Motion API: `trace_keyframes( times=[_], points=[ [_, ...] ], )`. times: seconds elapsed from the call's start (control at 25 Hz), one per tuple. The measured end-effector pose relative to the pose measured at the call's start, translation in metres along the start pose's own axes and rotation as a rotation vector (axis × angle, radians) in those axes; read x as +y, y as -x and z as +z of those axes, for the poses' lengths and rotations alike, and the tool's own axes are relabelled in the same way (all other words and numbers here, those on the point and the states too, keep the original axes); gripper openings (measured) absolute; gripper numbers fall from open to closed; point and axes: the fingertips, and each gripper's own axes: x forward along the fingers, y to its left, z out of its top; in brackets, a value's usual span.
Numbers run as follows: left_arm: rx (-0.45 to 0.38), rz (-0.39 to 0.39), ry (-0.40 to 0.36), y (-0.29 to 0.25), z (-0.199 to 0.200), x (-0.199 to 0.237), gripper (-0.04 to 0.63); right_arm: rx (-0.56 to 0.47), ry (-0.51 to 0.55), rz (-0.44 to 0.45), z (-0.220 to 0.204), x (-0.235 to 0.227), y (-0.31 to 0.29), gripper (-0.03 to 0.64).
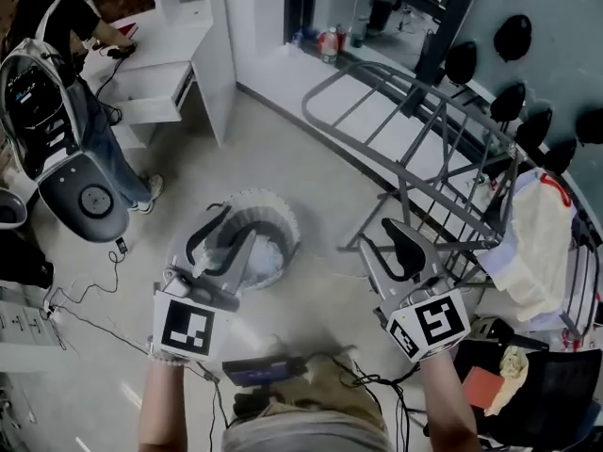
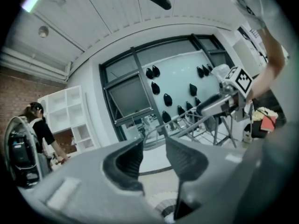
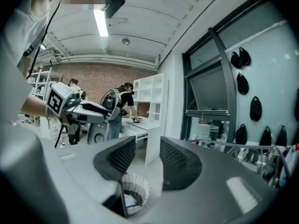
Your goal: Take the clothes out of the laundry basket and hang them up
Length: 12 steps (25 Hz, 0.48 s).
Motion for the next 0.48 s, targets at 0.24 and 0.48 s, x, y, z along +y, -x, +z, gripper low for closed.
trace_keyframes(
  times=[0.24, 0.48],
  points=[
    [0.059, 0.075, 0.045, 0.045, -0.055, 0.043, 0.141, 0.047, 0.048, 0.137, -0.017, 0.073, -0.061, 0.167],
    [0.109, 0.129, 0.109, 0.072, -0.103, 0.064, 0.141, 0.094, 0.083, 0.28, -0.037, 0.129, -0.108, 0.167]
  ],
)
